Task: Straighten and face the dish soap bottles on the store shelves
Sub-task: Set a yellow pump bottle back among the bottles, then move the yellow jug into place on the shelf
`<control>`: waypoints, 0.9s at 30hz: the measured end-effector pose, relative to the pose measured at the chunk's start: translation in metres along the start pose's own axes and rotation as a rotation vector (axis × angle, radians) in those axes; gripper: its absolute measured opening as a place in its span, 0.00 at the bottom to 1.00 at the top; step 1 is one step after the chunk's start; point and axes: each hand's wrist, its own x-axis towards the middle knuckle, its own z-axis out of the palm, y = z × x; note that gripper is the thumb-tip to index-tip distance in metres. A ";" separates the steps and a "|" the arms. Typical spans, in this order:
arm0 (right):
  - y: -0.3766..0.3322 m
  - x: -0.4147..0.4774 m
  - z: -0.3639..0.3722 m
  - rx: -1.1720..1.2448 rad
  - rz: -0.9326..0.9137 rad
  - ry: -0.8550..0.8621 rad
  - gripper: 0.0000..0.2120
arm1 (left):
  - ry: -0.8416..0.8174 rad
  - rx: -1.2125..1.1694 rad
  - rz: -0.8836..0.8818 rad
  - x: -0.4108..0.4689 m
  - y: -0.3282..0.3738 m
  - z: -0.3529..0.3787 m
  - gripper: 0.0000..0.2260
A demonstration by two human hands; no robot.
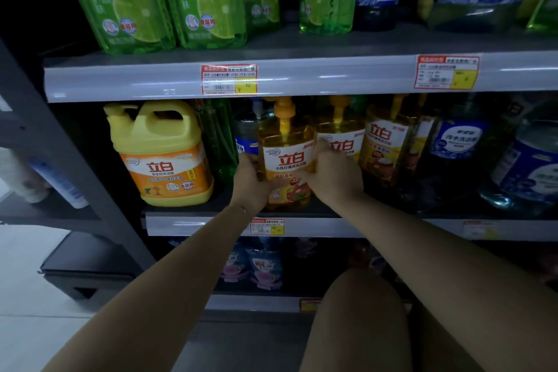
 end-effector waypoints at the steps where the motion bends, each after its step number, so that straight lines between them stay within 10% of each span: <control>1: -0.001 -0.002 -0.001 -0.043 -0.036 0.000 0.18 | 0.005 0.016 0.001 -0.001 0.001 0.002 0.25; 15: -0.094 0.008 0.030 0.001 -0.474 -0.354 0.13 | -0.046 0.615 -0.014 -0.013 -0.033 -0.125 0.14; 27: -0.172 0.070 0.098 0.842 0.111 -0.487 0.47 | 0.271 0.052 -0.248 0.018 -0.046 -0.199 0.42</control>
